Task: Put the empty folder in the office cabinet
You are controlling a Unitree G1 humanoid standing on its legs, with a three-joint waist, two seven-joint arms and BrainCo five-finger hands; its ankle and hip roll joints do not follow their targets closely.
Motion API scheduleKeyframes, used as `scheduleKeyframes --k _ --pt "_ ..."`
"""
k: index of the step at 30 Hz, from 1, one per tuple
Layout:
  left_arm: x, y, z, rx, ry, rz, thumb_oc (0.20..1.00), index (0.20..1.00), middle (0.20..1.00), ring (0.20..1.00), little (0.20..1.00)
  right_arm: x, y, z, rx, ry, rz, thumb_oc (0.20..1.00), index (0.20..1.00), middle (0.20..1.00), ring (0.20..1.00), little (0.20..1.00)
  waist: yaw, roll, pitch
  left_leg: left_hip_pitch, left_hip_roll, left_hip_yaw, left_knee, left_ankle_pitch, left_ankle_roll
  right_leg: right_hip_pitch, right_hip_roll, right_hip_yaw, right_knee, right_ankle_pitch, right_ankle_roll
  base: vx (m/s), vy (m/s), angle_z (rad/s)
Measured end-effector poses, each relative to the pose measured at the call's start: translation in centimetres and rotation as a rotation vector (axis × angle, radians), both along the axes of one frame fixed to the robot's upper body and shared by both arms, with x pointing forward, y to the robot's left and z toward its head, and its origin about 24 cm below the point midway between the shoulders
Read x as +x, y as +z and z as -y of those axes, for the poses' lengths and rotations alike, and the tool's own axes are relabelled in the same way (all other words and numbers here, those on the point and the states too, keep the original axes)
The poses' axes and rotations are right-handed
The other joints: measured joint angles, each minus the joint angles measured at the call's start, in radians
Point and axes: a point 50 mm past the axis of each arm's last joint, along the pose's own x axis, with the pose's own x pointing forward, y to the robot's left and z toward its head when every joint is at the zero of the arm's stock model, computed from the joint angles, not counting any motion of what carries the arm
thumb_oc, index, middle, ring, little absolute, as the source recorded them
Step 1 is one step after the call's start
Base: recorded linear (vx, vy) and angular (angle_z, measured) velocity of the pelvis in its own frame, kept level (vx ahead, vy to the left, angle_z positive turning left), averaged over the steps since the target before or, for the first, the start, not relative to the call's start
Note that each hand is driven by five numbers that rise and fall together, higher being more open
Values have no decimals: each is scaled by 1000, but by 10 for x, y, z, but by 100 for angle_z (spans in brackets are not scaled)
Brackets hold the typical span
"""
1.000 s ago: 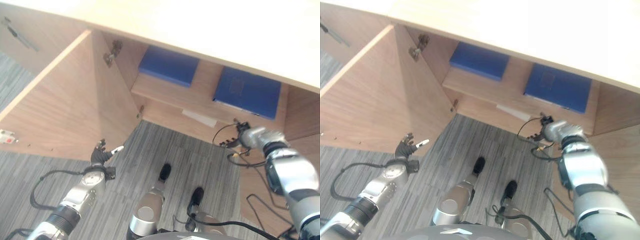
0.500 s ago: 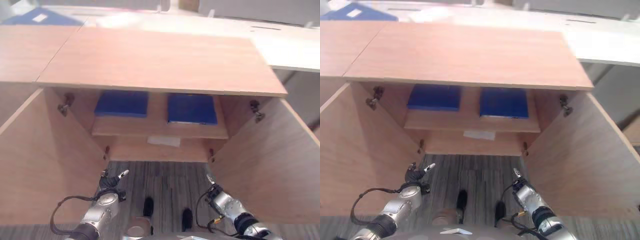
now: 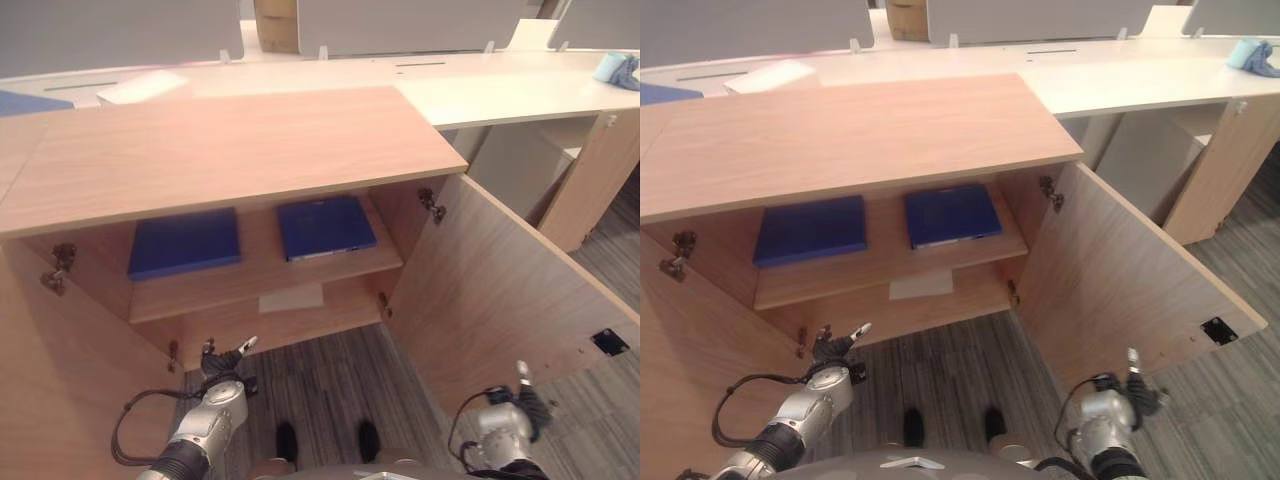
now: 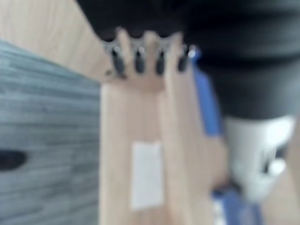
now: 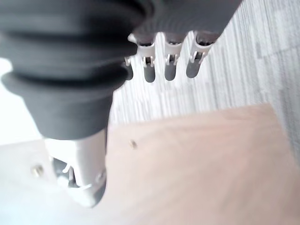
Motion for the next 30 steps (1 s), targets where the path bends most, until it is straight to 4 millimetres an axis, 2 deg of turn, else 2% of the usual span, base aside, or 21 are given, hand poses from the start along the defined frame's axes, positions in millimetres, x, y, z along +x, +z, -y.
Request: scheduleKeyframes --k 2,5,8,10,11,12,13,14,15,16,17,18,20,22,23,26,30 --pt "-3 0 -7 9 -9 -1 1000 1000 1000 1000 1000 -28 0 26 -39 -126 -54 1000 1000 1000 1000 1000 -4 -7 -16 5 -1 -1 -2 0 0 -4 -2 -4 3 0 0 9 -20 14" --pt "-5 1 -24 32 2 -9 1000 1000 1000 1000 1000 -57 6 59 -90 -305 -119 1000 1000 1000 1000 1000 -16 -18 -20 -4 2 -4 -2 0 0 -6 4 -5 -1 0 0 -1 -7 1" --pt "-4 2 -26 35 -10 -7 1000 1000 1000 1000 1000 -74 12 78 -144 -405 -217 1000 1000 1000 1000 1000 -23 -19 -20 -10 7 -3 -2 0 -1 -5 9 -3 -2 0 0 0 -13 -3" --pt "0 4 -25 31 -18 0 1000 1000 1000 1000 1000 -83 13 83 -147 -461 -244 1000 1000 1000 1000 1000 -26 -25 -19 -16 10 -3 -2 -3 -5 -11 12 -3 -3 -1 0 5 -7 2" --pt "2 6 -24 30 -23 8 1000 1000 1000 1000 1000 -89 11 86 -133 -503 -249 1000 1000 1000 1000 1000 -26 -34 -18 -18 7 -2 -2 -9 -14 -14 8 -4 -4 -2 -1 13 -18 5" --pt "6 8 -23 30 -26 17 1000 1000 1000 1000 1000 -94 9 86 -123 -523 -251 1000 1000 1000 1000 1000 -29 -56 -11 -21 -9 12 56 -21 -4 -21 -15 -9 -3 1 -4 0 0 0" --pt "5 7 -22 28 -30 9 1000 1000 1000 1000 1000 -93 10 86 -129 -510 -244 1000 1000 1000 1000 1000 -29 -57 -8 -41 -9 25 146 -64 20 -21 -21 -7 -1 1 -3 12 -27 -18" --pt "2 5 -21 20 -29 -2 1000 1000 1000 1000 1000 -85 12 89 -132 -469 -194 1000 1000 1000 1000 1000 -22 -33 -6 -49 3 21 156 -80 19 -8 -14 -5 0 5 11 6 -25 -17" --pt "2 5 -19 12 -25 -1 1000 1000 1000 1000 1000 -84 11 88 -123 -434 -159 1000 1000 1000 1000 1000 -25 -21 -7 -41 3 19 134 -79 20 -9 -15 -8 6 11 20 0 0 0" --pt "3 7 -18 8 -31 11 1000 1000 1000 1000 1000 -80 11 85 -109 -392 -98 1000 1000 1000 1000 1000 -24 -21 -7 -38 3 16 106 -79 19 -8 -16 -14 17 7 16 4 -22 19" --pt "3 9 -20 10 -34 17 1000 1000 1000 1000 1000 -73 10 80 -102 -317 -38 1000 1000 1000 1000 1000 -23 -34 -15 -34 -5 17 71 -72 8 0 -23 -15 16 -16 2 3 -17 22" --pt "1 9 -25 15 -20 14 1000 1000 1000 1000 1000 -58 12 74 -87 -211 68 1000 1000 1000 1000 1000 -24 -48 -20 -22 -18 24 44 -55 2 0 -37 -15 -6 -34 2 5 -13 10" --pt "-1 7 -27 3 1 2 1000 1000 1000 1000 1000 -17 31 60 -68 41 354 1000 1000 1000 1000 1000 -25 -29 11 -5 -8 18 21 -26 9 16 -27 -20 -3 -26 10 4 -5 2" --pt "-6 4 -29 -13 27 -4 1000 1000 1000 1000 1000 4 41 35 -11 258 544 1000 1000 1000 1000 1000 -24 -21 3 25 -7 17 -2 -22 3 34 -24 -18 -6 -26 10 23 -21 8" --pt "-7 3 -30 -21 44 -6 1000 1000 1000 1000 1000 6 38 30 15 260 570 1000 1000 1000 1000 1000 -19 -20 -3 24 -5 14 -2 -22 2 36 -21 -19 -6 -27 9 31 -38 12" --pt "-13 -5 -33 4 45 -43 1000 1000 1000 1000 1000 16 33 13 113 497 639 1000 1000 1000 1000 1000 -21 -19 -4 5 3 3 -2 -22 0 32 -12 -27 -6 -27 9 30 -49 6" --pt "-15 -9 -25 -5 23 -47 1000 1000 1000 1000 1000 31 35 -4 191 701 685 1000 1000 1000 1000 1000 -2 -27 -8 -2 10 -9 -2 -21 -2 31 -3 -31 -6 -27 9 22 -46 8"
